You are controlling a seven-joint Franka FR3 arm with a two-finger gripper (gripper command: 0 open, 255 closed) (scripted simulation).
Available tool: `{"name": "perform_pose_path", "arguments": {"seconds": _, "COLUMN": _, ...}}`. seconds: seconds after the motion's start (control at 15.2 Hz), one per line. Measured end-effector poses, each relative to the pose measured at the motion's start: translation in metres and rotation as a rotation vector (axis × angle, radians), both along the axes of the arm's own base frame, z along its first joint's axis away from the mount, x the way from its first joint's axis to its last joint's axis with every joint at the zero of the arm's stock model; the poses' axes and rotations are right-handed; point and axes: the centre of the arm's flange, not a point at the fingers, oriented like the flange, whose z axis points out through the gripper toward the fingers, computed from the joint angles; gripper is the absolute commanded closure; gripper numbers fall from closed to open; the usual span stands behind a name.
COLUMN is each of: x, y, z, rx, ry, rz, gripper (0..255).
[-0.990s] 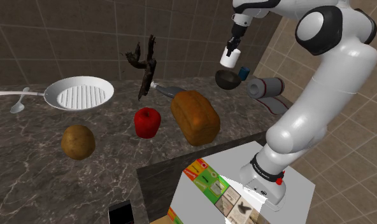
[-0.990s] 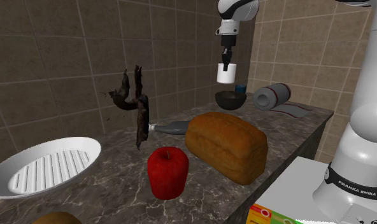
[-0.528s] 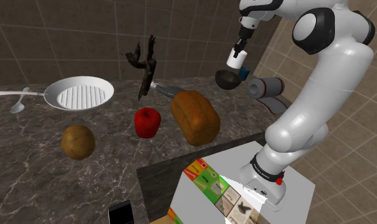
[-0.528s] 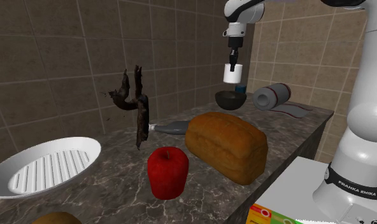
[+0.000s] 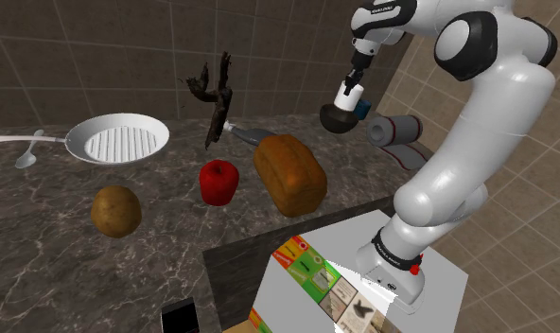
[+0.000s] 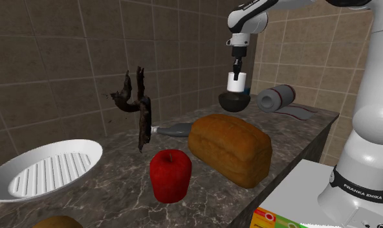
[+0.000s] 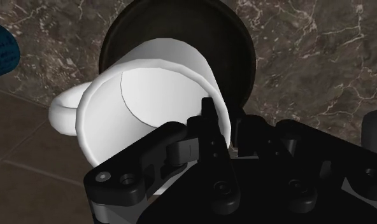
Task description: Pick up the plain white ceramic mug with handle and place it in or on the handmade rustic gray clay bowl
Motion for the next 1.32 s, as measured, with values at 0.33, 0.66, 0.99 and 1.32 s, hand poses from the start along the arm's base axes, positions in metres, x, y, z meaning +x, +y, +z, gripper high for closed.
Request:
{"name": "perform_pose_path", "arguments": {"seconds": 0.33, "x": 0.001, "y": 0.0, "z": -0.028, "rx": 0.0, "ry": 0.0, "rz": 0.0, "gripper": 255}}
{"name": "perform_pose_path", "arguments": {"seconds": 0.66, "x": 0.001, "y": 0.0, "z": -0.041, "rx": 0.0, "ry": 0.0, "rz": 0.0, "gripper": 255}}
{"name": "perform_pose_path", "arguments": {"seconds": 0.99, "x": 0.001, "y": 0.0, "z": -0.041, "rx": 0.0, "ry": -0.001, "rz": 0.0, "gripper": 0}}
{"name": "perform_pose_path", "arguments": {"seconds": 1.32, "x": 0.001, "y": 0.0, "z": -0.041, "rx": -0.001, "ry": -0.001, "rz": 0.0, "gripper": 0}}
